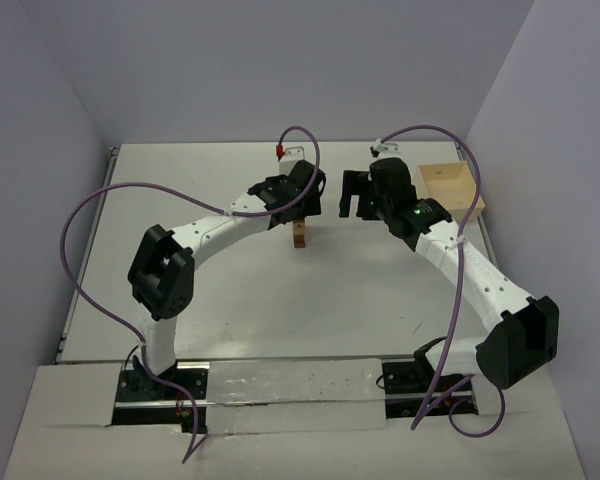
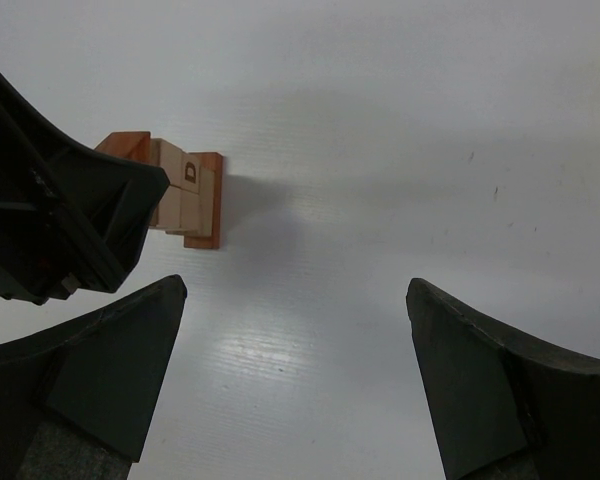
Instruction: Build the wood block tower
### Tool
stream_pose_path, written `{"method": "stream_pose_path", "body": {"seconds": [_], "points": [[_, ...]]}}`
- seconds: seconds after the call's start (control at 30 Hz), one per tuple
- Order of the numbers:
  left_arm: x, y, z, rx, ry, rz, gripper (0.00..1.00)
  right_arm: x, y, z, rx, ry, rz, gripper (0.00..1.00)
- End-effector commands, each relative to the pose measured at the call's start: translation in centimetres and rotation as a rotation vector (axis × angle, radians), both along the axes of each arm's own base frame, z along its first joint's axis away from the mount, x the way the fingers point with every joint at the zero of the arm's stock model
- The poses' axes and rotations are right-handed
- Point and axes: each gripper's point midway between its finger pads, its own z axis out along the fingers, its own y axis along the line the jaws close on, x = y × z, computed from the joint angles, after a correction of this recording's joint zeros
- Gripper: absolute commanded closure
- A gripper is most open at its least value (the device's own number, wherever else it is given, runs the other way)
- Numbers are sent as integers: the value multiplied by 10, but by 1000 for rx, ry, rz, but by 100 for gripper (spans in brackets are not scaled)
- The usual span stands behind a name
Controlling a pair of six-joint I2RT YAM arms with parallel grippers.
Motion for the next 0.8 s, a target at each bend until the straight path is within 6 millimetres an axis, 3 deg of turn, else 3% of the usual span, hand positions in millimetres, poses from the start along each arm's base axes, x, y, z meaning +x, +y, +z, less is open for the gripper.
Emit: {"method": "stream_pose_path", "body": {"seconds": [0.0, 0.13, 0.2, 0.3, 0.43, 0.47, 0.57, 0.77], "points": [[8, -11, 36, -37, -65, -36, 21, 8, 1, 20, 23, -42, -7, 1], [8, -17, 65, -53, -112, -114, 12, 8, -1, 21, 19, -46, -13, 0], [4, -19, 94, -71, -173, -169, 8, 8, -1, 20, 19, -46, -13, 0], [-2, -20, 120, -82, -217, -235, 5, 8, -1, 20, 17, -48, -11, 0], [-16, -22, 145, -114, -232, -353, 3, 8, -1, 22, 2, -61, 6, 0], [-21, -20, 144, -105, -229, -401, 3, 8, -2, 23, -7, -65, 14, 0], [-33, 2, 170, -175, -266, -477, 2, 10, -7, 20, -62, -70, 26, 0], [-28, 72, 168, -165, -258, -449, 1, 18, -27, -1, -195, 4, 1, 0]]}}
